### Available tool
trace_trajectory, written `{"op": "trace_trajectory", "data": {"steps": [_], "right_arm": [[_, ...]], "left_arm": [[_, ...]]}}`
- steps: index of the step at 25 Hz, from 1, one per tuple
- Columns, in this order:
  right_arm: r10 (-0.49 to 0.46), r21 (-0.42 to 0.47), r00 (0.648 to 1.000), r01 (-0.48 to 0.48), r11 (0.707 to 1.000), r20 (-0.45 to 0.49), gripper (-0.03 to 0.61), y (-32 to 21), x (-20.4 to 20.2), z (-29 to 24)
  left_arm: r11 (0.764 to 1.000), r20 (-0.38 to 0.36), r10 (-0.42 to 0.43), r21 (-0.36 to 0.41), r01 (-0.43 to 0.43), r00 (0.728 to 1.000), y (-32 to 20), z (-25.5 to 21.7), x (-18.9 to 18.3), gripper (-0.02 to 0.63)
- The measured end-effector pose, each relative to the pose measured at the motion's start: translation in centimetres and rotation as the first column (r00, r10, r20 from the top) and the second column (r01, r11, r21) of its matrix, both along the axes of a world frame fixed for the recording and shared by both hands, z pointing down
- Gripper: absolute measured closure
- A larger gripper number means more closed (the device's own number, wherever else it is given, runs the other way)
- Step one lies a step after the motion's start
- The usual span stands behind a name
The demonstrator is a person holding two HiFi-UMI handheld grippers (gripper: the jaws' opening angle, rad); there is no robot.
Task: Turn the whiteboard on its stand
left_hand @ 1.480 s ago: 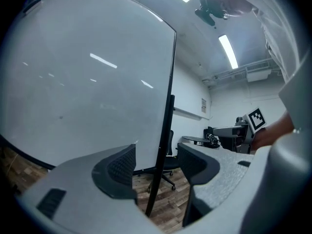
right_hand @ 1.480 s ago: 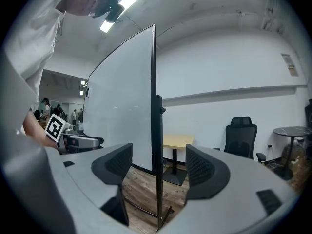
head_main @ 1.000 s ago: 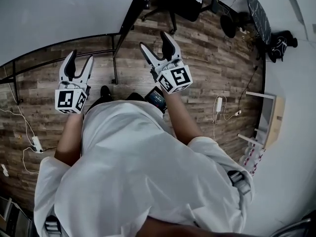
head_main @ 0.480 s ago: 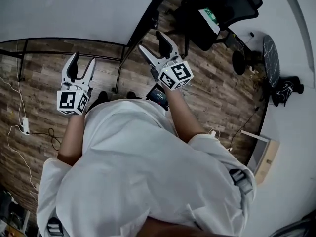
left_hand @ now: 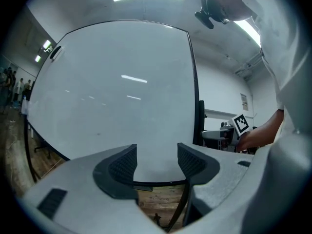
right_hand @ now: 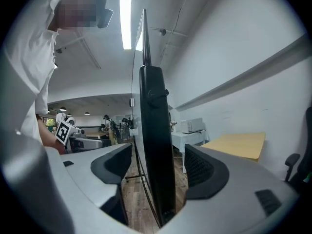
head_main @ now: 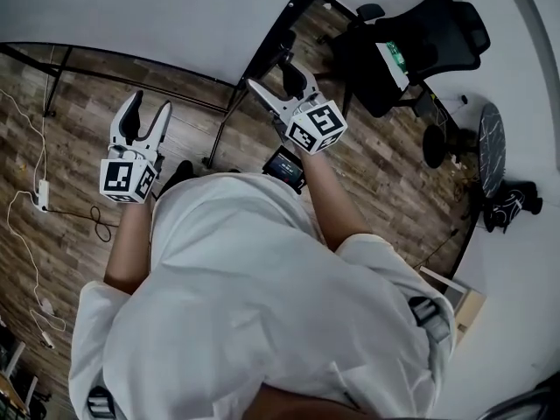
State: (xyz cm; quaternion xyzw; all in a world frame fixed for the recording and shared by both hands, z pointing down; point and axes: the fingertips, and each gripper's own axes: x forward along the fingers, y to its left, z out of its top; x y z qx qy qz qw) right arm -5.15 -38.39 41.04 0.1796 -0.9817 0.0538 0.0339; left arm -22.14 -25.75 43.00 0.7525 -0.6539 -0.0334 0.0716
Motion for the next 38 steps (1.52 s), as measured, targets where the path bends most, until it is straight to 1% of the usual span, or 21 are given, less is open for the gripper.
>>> {"op": "trace_trajectory", "data": {"steps": [4,7,14,19,23,27,31,35,38], "right_arm": [[-0.064,-0.002,0.998,0.063,0.998,-0.006,0.251,-0.6,-1.0,0.1],[-0.092,-0.014,0.996,0.092,0.996,-0.001,0.255,-1.0,-1.1,0.1],[-0.151,-0.011,0.989,0.15,0.989,-0.007,0.312,-1.2,-2.1,0.4],[-0.18,-0.003,0.984,0.18,0.984,-0.008,0.346,-1.0,-2.7,0.5],[-0.184,0.006,0.983,0.184,0.983,0.0,0.381,-0.9,-2.9,0.4],[-0.181,0.014,0.983,0.181,0.983,-0.007,0.388,-0.7,-2.7,0.6],[-0.177,0.027,0.984,0.178,0.984,-0.015,0.396,-0.5,-2.8,0.4],[-0.17,0.035,0.985,0.171,0.985,-0.014,0.401,-0.5,-2.7,0.3],[-0.164,0.036,0.986,0.164,0.986,-0.017,0.403,-0.4,-2.6,0.4]], "left_arm": [[0.999,0.0,-0.037,-0.008,0.037,0.999,0.5,0.2,0.1,0.353],[0.999,0.021,-0.04,-0.021,0.041,0.999,0.8,0.3,0.8,0.353],[0.996,0.023,-0.082,-0.024,0.083,0.996,1.5,0.4,0.6,0.353],[0.994,0.048,-0.106,-0.024,0.107,0.993,2.0,0.1,0.4,0.353],[0.993,0.051,-0.116,-0.029,0.117,0.992,2.5,0.0,0.2,0.353],[0.991,0.055,-0.121,-0.044,0.124,0.991,3.3,0.3,0.1,0.353],[0.992,0.053,-0.12,-0.041,0.122,0.991,3.6,0.1,0.2,0.353],[0.993,0.092,-0.109,-0.037,0.112,0.99,3.8,-0.4,0.8,0.353],[0.994,0.095,-0.099,-0.036,0.103,0.991,4.1,-0.6,1.1,0.353]]}}
